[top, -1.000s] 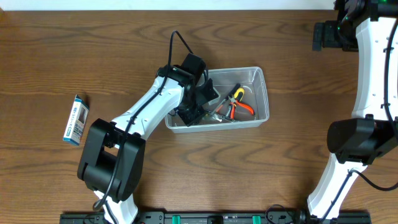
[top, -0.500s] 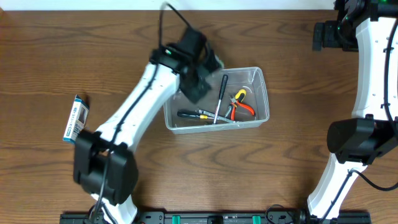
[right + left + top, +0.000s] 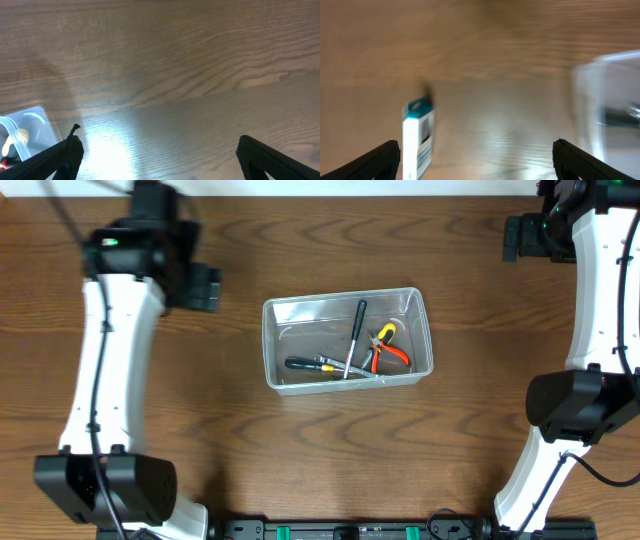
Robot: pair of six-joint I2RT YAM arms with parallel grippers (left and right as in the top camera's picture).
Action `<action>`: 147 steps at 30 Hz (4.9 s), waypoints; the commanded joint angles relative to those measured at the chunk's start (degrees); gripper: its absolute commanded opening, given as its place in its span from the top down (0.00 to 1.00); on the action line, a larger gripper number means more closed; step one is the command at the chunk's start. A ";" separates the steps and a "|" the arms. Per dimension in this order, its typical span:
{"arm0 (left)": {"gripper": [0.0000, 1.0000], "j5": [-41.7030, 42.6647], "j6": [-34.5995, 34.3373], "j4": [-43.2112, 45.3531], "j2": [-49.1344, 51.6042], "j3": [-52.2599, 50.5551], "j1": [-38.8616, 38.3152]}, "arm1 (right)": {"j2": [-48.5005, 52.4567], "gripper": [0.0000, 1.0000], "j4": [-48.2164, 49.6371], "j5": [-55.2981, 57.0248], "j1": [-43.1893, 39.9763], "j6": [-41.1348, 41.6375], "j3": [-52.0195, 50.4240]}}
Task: Pack container
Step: 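Move the left gripper back left to the blue-and-white box, then grasp the blue-and-white box with the left gripper and lift, then carry the box into the container and open the left gripper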
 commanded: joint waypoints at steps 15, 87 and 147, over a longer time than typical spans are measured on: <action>0.06 -1.79 1.09 5.46 0.22 -20.61 22.99 | -0.70 0.01 0.00 0.39 0.02 0.76 0.74; 0.52 3.61 14.75 24.41 12.76 -31.69 24.33 | -0.70 0.01 0.00 0.37 0.02 0.76 0.74; 0.94 4.52 13.40 20.57 -10.49 -14.99 -7.48 | -0.70 0.01 0.00 0.37 0.02 0.76 0.74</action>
